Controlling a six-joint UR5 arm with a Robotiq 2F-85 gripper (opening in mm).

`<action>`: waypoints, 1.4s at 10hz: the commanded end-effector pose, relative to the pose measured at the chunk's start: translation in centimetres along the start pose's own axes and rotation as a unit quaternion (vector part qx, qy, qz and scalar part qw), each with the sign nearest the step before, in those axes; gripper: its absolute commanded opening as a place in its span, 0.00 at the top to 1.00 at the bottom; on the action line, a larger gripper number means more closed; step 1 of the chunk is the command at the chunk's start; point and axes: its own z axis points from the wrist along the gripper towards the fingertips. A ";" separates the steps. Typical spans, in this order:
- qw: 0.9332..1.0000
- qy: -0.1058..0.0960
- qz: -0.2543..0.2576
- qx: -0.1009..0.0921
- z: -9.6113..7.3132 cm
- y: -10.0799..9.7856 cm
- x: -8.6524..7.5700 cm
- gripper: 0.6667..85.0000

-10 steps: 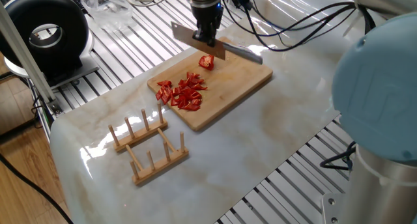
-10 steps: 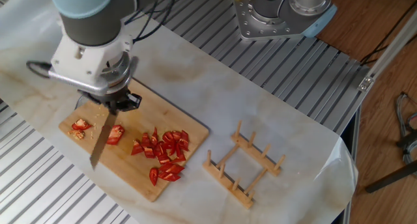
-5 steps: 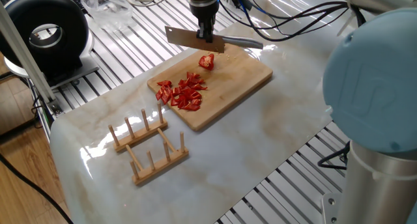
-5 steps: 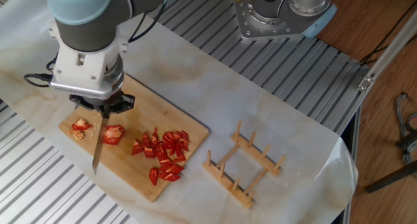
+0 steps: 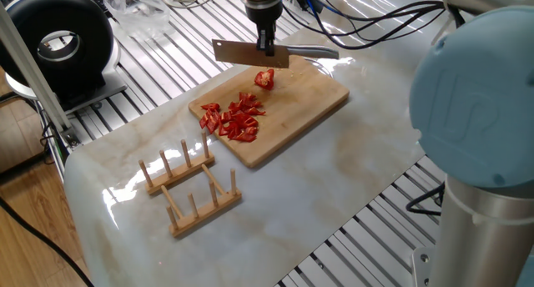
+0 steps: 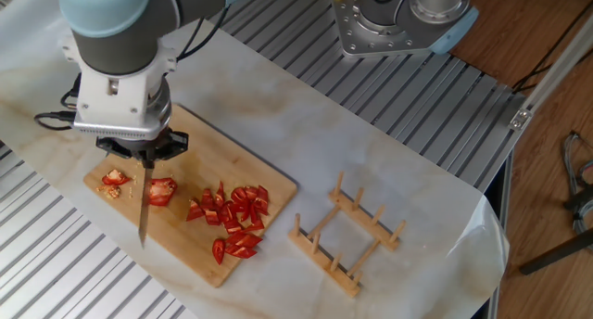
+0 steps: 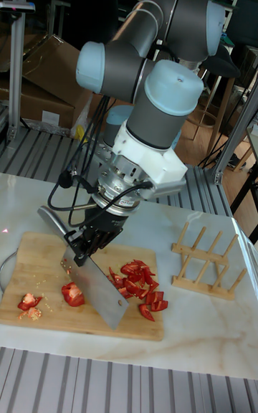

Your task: Chop the chili peppers

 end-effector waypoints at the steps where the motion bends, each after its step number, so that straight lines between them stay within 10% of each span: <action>1: 1.000 -0.001 -0.021 -0.013 0.1 0.5 0.6 0.99; 10: 0.999 -0.020 0.043 -0.009 0.9 -0.5 -0.2 0.99; 14: 0.996 -0.024 0.069 -0.046 1.2 1.0 -0.7 0.99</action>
